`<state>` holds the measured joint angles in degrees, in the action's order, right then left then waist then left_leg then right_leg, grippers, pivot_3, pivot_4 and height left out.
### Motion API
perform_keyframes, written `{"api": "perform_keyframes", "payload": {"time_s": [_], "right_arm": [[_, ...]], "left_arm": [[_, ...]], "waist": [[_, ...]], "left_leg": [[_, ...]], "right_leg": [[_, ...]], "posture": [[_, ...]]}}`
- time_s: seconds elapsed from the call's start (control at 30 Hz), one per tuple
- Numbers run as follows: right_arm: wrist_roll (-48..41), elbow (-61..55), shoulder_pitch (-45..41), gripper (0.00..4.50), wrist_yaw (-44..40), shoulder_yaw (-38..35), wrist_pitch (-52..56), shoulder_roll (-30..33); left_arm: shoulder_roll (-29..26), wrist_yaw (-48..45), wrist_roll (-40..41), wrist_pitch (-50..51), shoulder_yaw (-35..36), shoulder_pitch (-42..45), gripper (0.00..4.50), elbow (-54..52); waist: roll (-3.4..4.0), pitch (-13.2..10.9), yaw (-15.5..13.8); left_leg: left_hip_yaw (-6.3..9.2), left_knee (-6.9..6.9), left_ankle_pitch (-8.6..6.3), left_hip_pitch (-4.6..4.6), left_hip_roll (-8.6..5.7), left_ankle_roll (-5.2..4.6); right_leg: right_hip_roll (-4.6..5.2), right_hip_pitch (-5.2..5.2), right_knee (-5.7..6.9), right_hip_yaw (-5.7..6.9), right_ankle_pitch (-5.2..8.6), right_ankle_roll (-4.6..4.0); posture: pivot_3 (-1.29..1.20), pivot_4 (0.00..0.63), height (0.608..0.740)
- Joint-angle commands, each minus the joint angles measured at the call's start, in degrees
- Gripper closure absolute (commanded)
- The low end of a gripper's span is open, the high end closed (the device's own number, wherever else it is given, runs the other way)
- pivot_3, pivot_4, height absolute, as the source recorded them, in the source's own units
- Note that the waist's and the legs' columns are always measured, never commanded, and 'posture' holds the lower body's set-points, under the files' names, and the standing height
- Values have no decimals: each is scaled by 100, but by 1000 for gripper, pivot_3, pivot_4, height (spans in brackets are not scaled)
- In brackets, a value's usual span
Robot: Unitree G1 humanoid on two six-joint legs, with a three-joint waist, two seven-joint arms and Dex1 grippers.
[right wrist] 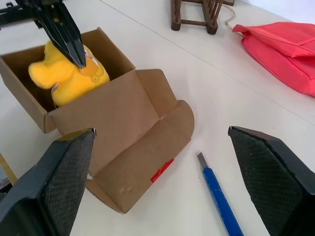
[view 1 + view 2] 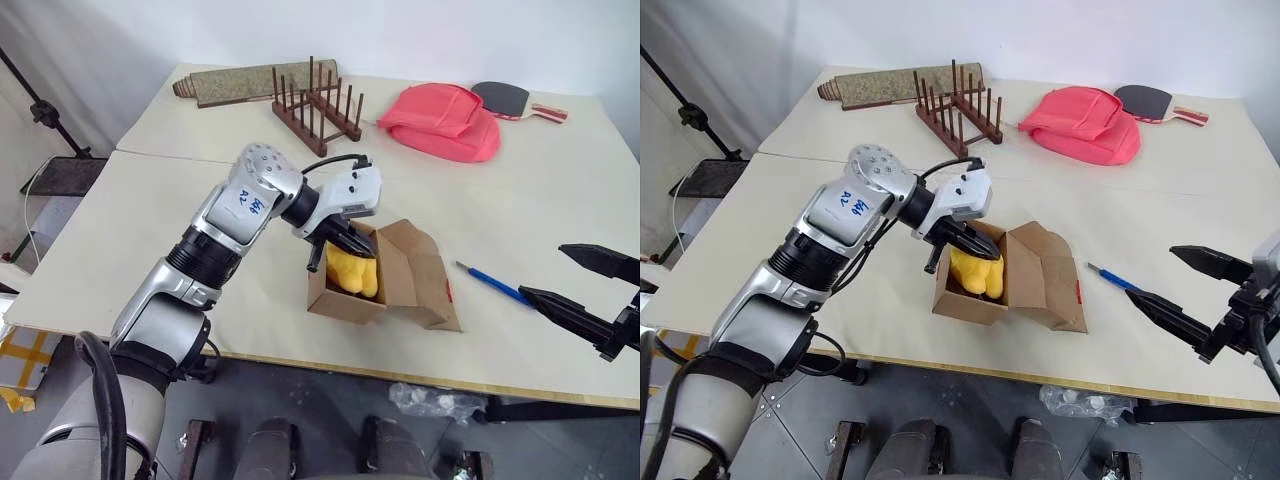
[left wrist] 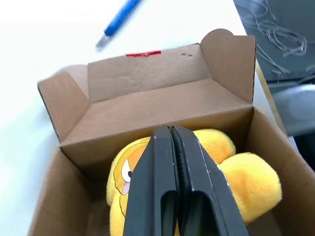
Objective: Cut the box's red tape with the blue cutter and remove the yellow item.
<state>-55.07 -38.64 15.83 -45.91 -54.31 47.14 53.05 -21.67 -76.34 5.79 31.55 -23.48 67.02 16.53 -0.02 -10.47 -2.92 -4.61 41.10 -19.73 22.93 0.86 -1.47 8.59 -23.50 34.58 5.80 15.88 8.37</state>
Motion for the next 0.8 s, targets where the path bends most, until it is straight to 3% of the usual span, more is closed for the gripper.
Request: {"api": "perform_keyframes", "payload": {"time_s": [0.03,0.2,0.37,0.47,0.6,0.7,0.8], "right_arm": [[-3,-41,-47,0,26,-71,-114,61],[1,-46,-64,0,45,-44,-104,63],[0,-12,-89,0,24,0,-97,96],[29,43,-180,0,44,93,-95,166],[-73,105,-217,0,-81,75,-46,239],[-108,235,-370,0,-237,209,-117,329],[-248,477,-897,0,-463,483,-404,361]], "left_arm": [[80,66,312,128,389,260,4484,-247],[240,288,764,583,892,386,4484,-316],[161,552,635,387,848,127,4484,-544],[-277,348,431,12,537,-490,4484,-1000],[143,1553,839,648,1601,276,4484,-304],[60,2151,605,662,1733,174,4484,-260],[-46,3225,193,977,1927,-38,4484,-307]], "waist": [[0,0,-3],[-1,0,2],[0,0,6],[2,1,46],[-25,-15,-13],[-31,-15,5],[-25,-12,51]], "left_leg": [[0,0,0,0,0,0],[0,0,0,0,0,0],[-2,0,1,-2,0,1],[-4,-6,1,-17,0,1],[-3,4,5,-15,-1,-5],[30,17,3,-4,0,-12],[6,-16,1,-60,-6,-14]], "right_leg": [[0,0,0,0,0,0],[0,0,0,0,0,0],[0,0,3,-1,0,0],[0,2,7,-9,0,0],[0,0,23,-17,0,0],[2,1,13,-18,-9,-4],[7,32,-1,-35,-10,-1]], "posture": [[0,150,740],[0,150,740],[0,150,740],[0,150,740],[0,150,740],[0,150,740],[0,150,740]]}}
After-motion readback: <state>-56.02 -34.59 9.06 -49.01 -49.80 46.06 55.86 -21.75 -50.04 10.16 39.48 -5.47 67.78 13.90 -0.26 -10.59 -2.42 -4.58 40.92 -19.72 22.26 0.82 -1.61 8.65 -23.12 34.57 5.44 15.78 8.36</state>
